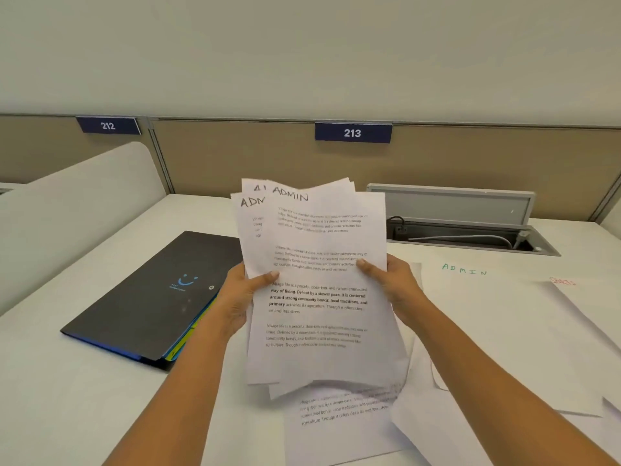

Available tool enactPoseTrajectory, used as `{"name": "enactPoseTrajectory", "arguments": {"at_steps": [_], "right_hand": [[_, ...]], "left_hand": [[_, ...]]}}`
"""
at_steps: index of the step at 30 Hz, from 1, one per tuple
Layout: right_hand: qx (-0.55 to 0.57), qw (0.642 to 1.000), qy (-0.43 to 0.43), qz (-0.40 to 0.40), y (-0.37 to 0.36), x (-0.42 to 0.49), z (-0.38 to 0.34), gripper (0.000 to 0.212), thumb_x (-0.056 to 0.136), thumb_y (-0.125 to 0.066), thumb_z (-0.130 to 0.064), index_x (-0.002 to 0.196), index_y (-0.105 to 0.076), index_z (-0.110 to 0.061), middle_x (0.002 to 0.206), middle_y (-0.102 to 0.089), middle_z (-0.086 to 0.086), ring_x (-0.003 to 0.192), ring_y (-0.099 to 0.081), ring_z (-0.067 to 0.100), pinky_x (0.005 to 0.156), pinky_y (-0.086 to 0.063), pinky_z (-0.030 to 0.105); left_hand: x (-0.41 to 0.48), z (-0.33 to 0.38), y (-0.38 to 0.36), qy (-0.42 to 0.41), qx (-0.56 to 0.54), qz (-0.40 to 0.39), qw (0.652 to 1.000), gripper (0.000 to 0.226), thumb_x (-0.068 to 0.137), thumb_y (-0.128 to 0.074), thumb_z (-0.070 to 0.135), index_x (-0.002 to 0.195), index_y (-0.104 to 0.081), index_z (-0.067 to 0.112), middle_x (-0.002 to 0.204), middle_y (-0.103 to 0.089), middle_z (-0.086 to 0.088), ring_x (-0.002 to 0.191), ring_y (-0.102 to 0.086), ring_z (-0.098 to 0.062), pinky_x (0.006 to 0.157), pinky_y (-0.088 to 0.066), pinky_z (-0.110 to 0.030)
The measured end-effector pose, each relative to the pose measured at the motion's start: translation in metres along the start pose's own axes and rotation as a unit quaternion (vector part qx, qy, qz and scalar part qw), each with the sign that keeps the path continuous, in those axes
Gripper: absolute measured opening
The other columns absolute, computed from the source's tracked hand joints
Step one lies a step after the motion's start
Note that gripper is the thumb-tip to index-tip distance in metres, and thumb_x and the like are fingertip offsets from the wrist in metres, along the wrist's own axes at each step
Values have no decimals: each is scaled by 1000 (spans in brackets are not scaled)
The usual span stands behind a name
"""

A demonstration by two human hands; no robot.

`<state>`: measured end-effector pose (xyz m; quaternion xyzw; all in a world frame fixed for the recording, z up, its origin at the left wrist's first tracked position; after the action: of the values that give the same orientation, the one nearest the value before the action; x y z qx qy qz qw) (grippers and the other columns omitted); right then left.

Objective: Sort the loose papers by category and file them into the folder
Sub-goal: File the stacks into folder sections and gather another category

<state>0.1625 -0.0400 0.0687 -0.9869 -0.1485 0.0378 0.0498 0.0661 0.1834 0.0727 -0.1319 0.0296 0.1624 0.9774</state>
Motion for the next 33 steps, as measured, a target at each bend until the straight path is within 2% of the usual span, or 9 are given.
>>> {"name": "enactPoseTrajectory", "arguments": {"at_steps": [4,8,11,14,18,23,26,29,33], "right_hand": [[29,999,39,3,-6,3,-19,15,85,-65,-14,100,-64,-15,99,-71,7,83,-70,24,73,-59,40],[46,996,68,-36,-10,1,-26,19,82,-66,-13,101,-64,-13,99,-71,7,85,-70,23,75,-59,37],[5,997,55,-53,-13,-3,-10,24,75,-72,-10,98,-67,-14,98,-72,5,88,-69,22,77,-56,32],[-5,998,42,-55,-21,-6,1,22,75,-73,-6,93,-67,-16,95,-72,2,86,-69,19,72,-56,28],[-1,997,61,-46,-28,-5,-12,22,74,-74,-10,93,-67,-18,96,-71,3,87,-69,20,75,-58,33],[2,996,79,-41,-27,-3,-24,24,74,-74,-11,96,-67,-16,100,-71,6,91,-67,24,73,-57,30],[-14,997,61,-38,-22,-4,-7,28,74,-75,-10,101,-68,-13,104,-70,9,98,-65,29,80,-54,33],[-14,998,47,-35,-22,-6,2,24,73,-76,-10,94,-69,-18,101,-71,8,98,-65,30,85,-53,37],[-3,998,57,-25,-23,-6,-8,21,74,-75,-9,92,-68,-18,96,-71,4,89,-66,26,75,-55,31]], "left_hand": [[1,15,3,-40,-29,-14,999,25,83,-57,3,107,-62,9,90,-74,-5,80,-71,-23,67,-60,-38],[1,28,6,-86,-35,-31,995,41,60,-83,14,97,-66,14,89,-74,-1,81,-71,-20,66,-59,-35],[0,22,5,-96,25,-17,995,30,64,-71,11,94,-66,14,87,-75,-1,82,-71,-20,68,-59,-35],[-1,16,1,-107,37,8,994,22,73,-71,-2,87,-67,14,80,-75,3,76,-71,-15,66,-59,-31],[-1,30,1,-137,30,29,990,22,77,-64,-5,87,-67,15,78,-74,6,75,-71,-14,69,-59,-33],[1,42,4,-161,33,17,986,26,64,-77,4,83,-69,20,79,-74,7,74,-71,-14,65,-60,-33],[0,21,11,-139,47,22,989,28,54,-79,12,79,-73,23,82,-75,5,79,-71,-14,67,-58,-29],[-1,4,13,-123,45,38,991,31,57,-77,9,86,-69,18,82,-74,7,78,-70,-11,70,-56,-28],[1,9,9,-132,36,41,990,26,61,-78,5,81,-71,21,79,-74,8,74,-70,-10,68,-57,-29]]}}
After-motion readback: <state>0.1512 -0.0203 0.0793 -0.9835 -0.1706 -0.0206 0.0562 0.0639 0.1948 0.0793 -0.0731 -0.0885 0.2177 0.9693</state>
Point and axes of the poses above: each hand's wrist, its own x-axis towards the middle knuckle, its own y-axis out of the back of the hand, z = x × y, the point moved 8 cm from there along x, towards the middle knuckle
